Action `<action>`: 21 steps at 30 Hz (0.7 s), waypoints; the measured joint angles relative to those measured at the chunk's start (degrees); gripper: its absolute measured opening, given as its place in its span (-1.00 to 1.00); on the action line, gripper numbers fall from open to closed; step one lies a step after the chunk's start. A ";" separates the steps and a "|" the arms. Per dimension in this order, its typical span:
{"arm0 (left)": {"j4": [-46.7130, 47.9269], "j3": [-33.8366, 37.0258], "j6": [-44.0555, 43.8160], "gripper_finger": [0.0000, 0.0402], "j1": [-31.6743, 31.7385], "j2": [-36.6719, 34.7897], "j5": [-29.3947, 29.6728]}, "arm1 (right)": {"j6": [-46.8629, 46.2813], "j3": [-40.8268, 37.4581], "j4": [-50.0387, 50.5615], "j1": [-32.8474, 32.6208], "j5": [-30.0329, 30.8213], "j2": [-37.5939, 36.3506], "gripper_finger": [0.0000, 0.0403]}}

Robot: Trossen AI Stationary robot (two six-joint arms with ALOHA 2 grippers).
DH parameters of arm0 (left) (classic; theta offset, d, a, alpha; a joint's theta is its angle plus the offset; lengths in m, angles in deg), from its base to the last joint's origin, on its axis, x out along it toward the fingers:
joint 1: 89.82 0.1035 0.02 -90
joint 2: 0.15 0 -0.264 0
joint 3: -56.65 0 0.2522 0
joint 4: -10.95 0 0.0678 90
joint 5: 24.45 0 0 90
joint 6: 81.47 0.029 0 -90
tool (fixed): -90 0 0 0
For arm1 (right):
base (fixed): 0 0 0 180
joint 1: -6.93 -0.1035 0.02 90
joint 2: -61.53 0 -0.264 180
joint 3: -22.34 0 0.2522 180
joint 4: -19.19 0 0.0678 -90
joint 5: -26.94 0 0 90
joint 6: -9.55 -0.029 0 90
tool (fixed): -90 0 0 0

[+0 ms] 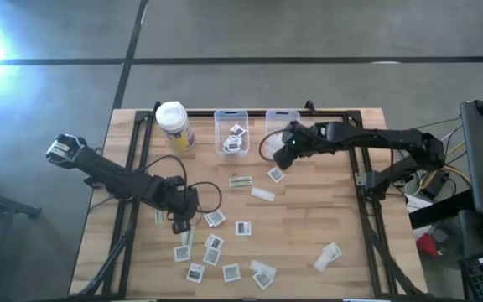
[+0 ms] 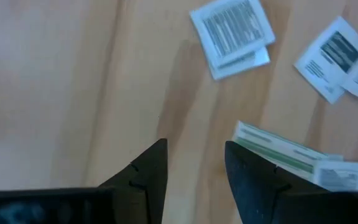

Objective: Pick & Place First Aid Supplies
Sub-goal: Put the bandage into the right transparent bin

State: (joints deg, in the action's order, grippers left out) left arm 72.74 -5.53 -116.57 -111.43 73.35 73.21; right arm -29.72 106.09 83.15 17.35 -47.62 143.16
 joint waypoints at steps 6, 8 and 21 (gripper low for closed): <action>3.00 0.00 -12.18 -0.25 -4.56 -0.04 -1.18 | -0.87 0.00 -0.07 -6.09 2.62 0.61 -0.46; 4.51 0.00 -17.49 -0.25 -5.86 -0.04 -1.16 | -0.87 0.00 -0.27 -7.67 2.69 0.91 -0.47; 6.01 0.68 -45.42 -0.25 -15.48 -0.04 0.17 | -0.61 -0.01 -3.90 -12.50 2.73 1.42 -0.57</action>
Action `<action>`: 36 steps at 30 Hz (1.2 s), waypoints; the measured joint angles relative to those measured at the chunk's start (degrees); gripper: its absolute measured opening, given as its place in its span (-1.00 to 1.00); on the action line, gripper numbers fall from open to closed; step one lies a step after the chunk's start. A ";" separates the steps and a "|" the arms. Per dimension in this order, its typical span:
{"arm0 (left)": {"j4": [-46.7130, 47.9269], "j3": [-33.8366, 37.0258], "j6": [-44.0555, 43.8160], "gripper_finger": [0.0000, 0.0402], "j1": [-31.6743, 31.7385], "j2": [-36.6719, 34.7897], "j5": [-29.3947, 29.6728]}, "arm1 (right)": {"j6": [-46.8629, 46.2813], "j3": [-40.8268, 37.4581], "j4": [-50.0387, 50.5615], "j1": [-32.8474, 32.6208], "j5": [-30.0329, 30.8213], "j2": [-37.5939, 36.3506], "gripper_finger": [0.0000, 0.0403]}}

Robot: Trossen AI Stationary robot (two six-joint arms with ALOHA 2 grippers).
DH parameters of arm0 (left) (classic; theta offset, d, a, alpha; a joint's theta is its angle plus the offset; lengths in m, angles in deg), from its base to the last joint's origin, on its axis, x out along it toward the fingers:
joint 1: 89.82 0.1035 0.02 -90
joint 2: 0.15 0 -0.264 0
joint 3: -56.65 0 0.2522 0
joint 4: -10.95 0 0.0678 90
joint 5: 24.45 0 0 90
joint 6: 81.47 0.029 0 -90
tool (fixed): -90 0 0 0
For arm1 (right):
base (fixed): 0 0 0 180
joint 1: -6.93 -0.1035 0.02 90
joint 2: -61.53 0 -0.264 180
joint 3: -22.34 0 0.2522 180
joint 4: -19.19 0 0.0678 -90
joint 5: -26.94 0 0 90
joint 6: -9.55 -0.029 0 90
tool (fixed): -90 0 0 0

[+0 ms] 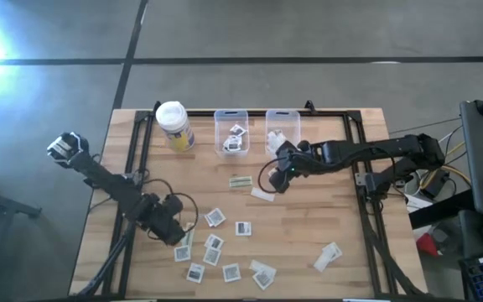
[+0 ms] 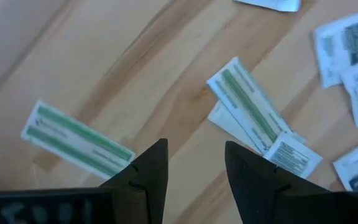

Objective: Pick & Place First Aid Supplies
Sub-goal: Put the bandage into the right transparent bin

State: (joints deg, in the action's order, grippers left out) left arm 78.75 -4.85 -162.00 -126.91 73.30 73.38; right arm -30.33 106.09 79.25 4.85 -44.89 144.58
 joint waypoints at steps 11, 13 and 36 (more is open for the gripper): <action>0.05 3.01 -18.07 -0.25 -5.15 0.00 0.15 | 3.22 -0.02 -0.31 -0.07 0.00 0.58 -0.64; -0.01 3.48 -19.68 -0.25 -5.58 0.00 0.18 | 3.70 -0.02 -0.32 -0.05 -0.02 0.61 -0.65; -0.10 12.55 -39.04 -0.25 -5.54 -0.52 1.25 | 3.91 -0.02 -2.11 -0.20 -0.02 0.61 -0.68</action>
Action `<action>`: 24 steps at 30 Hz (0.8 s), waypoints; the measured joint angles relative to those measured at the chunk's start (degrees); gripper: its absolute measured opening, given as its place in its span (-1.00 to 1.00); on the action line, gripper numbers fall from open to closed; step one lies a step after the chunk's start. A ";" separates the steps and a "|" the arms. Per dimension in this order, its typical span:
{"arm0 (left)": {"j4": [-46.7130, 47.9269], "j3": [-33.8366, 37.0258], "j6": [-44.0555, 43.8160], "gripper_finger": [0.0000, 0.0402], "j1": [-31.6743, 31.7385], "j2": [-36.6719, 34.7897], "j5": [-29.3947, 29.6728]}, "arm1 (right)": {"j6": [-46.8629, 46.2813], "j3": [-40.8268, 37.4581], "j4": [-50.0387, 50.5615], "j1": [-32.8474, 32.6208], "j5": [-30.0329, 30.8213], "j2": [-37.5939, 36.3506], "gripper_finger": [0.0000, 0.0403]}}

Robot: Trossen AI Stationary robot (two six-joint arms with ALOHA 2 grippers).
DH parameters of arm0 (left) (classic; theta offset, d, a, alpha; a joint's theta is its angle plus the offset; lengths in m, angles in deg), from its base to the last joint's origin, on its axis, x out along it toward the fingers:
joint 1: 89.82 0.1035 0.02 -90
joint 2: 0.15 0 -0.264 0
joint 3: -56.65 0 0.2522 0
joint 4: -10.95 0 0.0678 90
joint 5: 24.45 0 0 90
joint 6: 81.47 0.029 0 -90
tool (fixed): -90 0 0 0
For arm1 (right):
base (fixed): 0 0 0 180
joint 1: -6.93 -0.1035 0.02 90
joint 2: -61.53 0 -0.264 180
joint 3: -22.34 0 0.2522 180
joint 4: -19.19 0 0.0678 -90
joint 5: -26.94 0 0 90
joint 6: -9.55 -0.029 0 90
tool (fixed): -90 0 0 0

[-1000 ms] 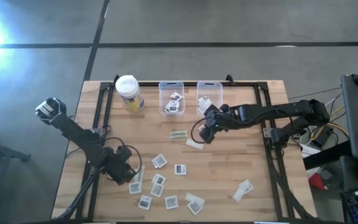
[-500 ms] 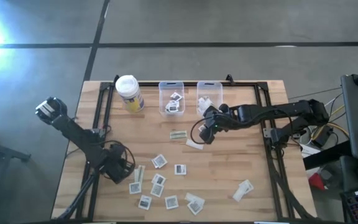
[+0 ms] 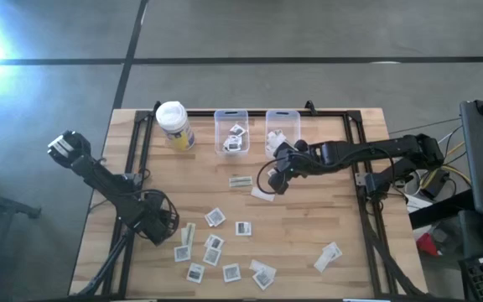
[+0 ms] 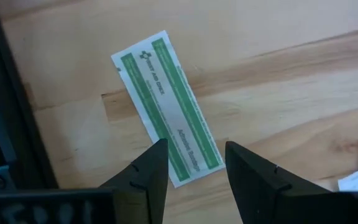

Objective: Pick & Place First Aid Supplies
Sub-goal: Put the bandage into the right transparent bin

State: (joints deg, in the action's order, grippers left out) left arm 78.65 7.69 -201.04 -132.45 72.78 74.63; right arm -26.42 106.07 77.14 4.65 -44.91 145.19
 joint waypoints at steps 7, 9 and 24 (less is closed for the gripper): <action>-4.07 3.64 -0.50 -0.25 0.00 0.00 -0.01 | -0.28 0.00 -0.05 -1.53 -0.02 0.00 -0.68; -5.65 4.80 -0.49 -0.25 0.00 -0.21 0.11 | -0.30 0.00 -0.07 -2.01 -0.04 0.00 -0.67; -7.98 6.56 2.92 -0.61 0.02 -0.09 -1.11 | -0.46 0.00 -1.62 -3.11 -0.09 0.00 -0.69</action>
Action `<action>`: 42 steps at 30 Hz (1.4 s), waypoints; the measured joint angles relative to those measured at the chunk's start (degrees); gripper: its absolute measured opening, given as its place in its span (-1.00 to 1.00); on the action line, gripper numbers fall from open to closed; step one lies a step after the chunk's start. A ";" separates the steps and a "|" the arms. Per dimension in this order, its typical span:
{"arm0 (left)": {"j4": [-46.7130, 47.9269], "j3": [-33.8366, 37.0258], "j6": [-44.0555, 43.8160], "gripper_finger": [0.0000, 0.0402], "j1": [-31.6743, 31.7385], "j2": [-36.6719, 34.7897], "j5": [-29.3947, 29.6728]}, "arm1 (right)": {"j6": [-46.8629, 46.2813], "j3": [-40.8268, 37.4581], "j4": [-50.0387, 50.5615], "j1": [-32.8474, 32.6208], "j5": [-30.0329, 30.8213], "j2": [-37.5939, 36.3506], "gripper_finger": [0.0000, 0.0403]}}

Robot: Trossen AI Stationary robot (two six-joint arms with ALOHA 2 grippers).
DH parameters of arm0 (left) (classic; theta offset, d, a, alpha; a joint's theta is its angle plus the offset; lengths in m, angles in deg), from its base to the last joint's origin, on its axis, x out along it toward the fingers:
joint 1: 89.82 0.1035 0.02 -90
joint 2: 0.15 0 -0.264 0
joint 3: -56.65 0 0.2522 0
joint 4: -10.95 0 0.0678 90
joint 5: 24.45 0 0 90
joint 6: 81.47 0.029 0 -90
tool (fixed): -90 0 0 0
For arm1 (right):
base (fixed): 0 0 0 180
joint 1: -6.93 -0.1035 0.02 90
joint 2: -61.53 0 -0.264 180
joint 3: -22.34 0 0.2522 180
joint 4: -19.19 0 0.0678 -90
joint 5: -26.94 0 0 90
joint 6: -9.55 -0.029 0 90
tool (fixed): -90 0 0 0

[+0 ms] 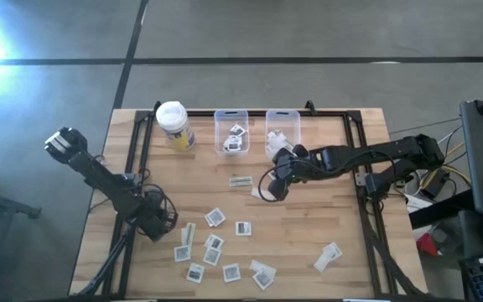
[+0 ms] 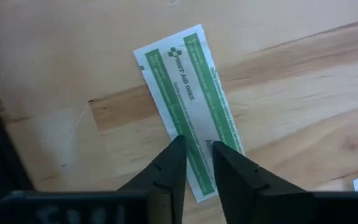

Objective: Pick & Place First Aid Supplies
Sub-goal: Put the bandage into the right transparent bin

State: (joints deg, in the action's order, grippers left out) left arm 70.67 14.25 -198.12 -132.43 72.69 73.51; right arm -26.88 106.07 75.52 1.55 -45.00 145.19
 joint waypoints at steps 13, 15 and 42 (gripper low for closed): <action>-0.46 0.02 6.09 -0.77 0.00 -0.49 0.04 | 0.00 0.00 -0.09 0.00 0.02 0.00 -0.72; -0.48 0.02 6.50 -0.78 0.00 -0.63 0.04 | 0.00 0.00 -0.09 0.00 0.02 0.00 -0.71; 7.82 -8.90 18.38 -0.90 -0.02 -1.68 7.40 | 0.03 0.00 0.00 -3.52 0.00 0.02 -0.73</action>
State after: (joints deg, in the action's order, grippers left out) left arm 78.49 5.35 -179.74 -132.45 71.01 80.91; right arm -26.85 106.07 75.52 -1.97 -45.00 145.21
